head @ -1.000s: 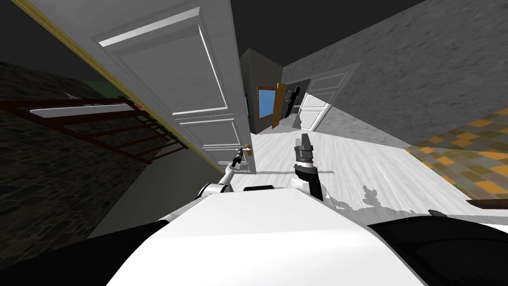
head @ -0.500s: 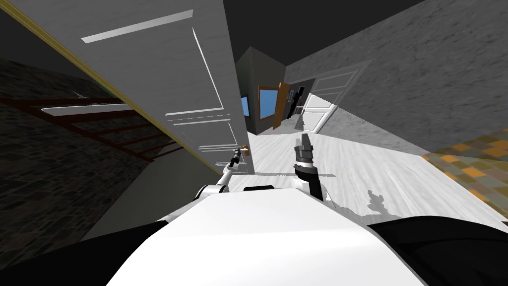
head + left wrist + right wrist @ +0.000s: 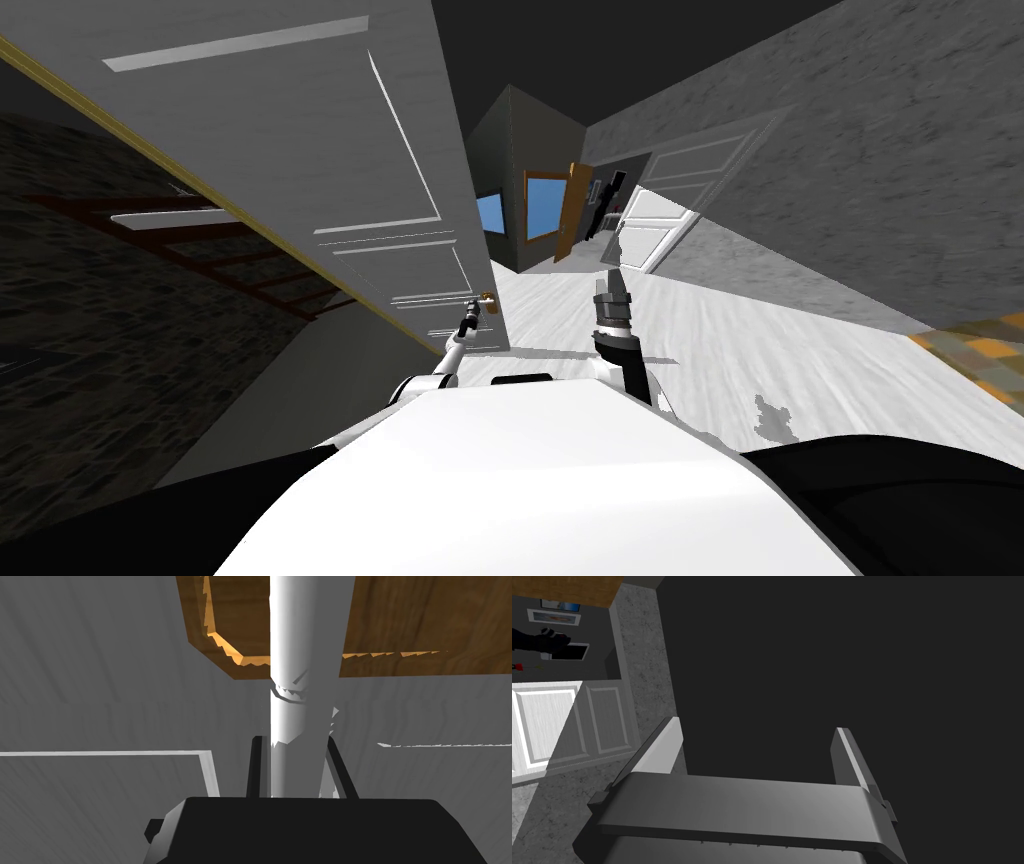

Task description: Push the door open

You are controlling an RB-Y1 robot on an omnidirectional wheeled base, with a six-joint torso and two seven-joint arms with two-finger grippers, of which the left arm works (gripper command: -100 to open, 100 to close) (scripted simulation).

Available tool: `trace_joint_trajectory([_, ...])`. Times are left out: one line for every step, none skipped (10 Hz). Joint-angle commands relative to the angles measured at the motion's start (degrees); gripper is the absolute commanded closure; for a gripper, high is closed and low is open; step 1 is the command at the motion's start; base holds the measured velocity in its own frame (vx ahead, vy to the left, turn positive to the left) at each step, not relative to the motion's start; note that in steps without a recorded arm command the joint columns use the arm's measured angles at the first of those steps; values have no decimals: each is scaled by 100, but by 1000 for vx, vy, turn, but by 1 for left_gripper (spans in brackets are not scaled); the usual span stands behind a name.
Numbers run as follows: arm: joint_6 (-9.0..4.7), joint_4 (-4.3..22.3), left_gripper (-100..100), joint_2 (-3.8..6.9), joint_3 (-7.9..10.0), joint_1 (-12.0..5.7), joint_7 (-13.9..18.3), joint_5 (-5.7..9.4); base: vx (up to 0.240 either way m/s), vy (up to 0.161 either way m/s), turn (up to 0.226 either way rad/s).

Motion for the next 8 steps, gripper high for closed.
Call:
trace_joint_trajectory([-51, 113, 100, 26, 130, -88, -62, 34, 167, -173, 91])
trace_joint_trajectory([-52, 120, 100, 39, 191, -85, -86, 50, 159, -169, 90])
trace_joint_trajectory([-53, 127, 100, 52, 249, -82, -109, 66, 153, -133, 74])
trace_joint_trajectory([-54, 133, 100, 61, 297, -80, -128, 79, 156, -100, 54])
trace_joint_trajectory([-55, 140, 100, 74, 357, -78, -152, 96, 163, -123, 56])
trace_joint_trajectory([-55, 144, 100, 83, 400, -76, -168, 108, 186, -123, 65])
trace_joint_trajectory([-55, 178, 100, 112, 403, -53, -166, 105, 86, -39, 57])
trace_joint_trajectory([-60, 179, 100, 159, 498, -49, -194, 135, 140, -33, 63])
